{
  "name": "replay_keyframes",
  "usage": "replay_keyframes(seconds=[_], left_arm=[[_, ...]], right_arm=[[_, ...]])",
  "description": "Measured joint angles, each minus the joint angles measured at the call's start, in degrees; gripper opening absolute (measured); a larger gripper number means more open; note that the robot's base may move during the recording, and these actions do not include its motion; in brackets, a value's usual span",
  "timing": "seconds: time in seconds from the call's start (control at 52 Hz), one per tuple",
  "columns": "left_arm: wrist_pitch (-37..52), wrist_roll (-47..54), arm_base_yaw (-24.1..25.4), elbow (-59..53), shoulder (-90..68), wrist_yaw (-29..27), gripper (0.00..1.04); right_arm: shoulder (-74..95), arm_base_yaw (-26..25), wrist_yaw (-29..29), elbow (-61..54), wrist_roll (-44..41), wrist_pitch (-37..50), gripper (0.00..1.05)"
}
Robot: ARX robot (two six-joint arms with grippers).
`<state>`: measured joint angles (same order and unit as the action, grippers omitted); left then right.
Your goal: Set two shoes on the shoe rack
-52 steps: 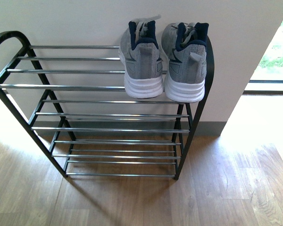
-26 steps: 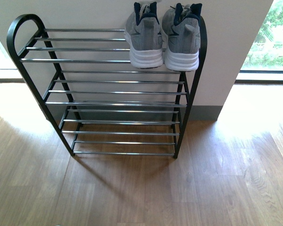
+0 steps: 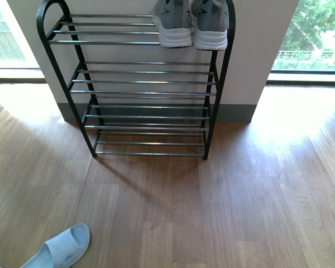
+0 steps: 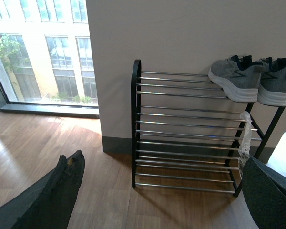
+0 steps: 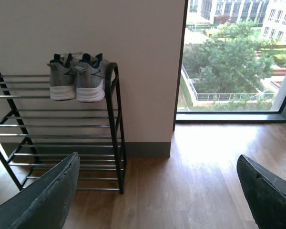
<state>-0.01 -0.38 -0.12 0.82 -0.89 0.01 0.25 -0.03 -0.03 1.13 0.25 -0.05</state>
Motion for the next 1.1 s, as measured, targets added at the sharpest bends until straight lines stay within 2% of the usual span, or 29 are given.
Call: replay_keyframes(seconds=[1.096], left_arm=[[0.0,0.0,0.0,0.0,0.0,0.0,0.95]], right_arm=[[0.0,0.0,0.2,0.0,-0.1,0.0,0.96]])
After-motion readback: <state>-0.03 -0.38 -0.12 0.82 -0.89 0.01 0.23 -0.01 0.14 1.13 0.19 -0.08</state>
